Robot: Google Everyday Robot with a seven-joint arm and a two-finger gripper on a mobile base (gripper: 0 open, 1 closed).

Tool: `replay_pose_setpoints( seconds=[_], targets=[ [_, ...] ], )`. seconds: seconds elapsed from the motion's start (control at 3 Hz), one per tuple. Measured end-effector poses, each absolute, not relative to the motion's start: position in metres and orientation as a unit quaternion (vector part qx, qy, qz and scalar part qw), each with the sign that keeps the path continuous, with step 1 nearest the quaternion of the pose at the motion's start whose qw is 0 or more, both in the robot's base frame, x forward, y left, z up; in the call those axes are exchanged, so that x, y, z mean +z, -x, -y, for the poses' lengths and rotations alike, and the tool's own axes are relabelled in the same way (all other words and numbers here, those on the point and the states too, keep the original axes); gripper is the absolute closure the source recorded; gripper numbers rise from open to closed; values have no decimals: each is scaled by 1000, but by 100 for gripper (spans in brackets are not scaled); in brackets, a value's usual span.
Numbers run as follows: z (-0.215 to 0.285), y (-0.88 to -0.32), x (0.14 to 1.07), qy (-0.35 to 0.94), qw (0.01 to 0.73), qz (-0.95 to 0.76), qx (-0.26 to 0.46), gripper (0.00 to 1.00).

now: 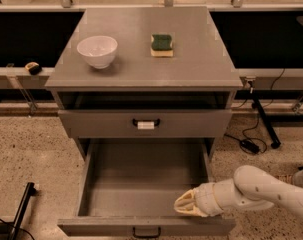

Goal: Open middle drawer

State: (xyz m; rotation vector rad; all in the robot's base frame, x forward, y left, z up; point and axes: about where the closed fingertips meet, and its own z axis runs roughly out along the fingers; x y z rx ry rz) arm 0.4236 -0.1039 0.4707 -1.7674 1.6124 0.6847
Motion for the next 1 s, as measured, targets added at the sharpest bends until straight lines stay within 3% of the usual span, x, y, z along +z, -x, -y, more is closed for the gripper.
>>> replay_pose_setpoints(
  seconds=[0.33,0.67,1.0],
  targets=[
    [119,-435,494,625,426,-609,238,81],
    [146,-424,496,606,441,-624,221,50],
    [146,-424,496,606,441,-624,221,27]
  ],
)
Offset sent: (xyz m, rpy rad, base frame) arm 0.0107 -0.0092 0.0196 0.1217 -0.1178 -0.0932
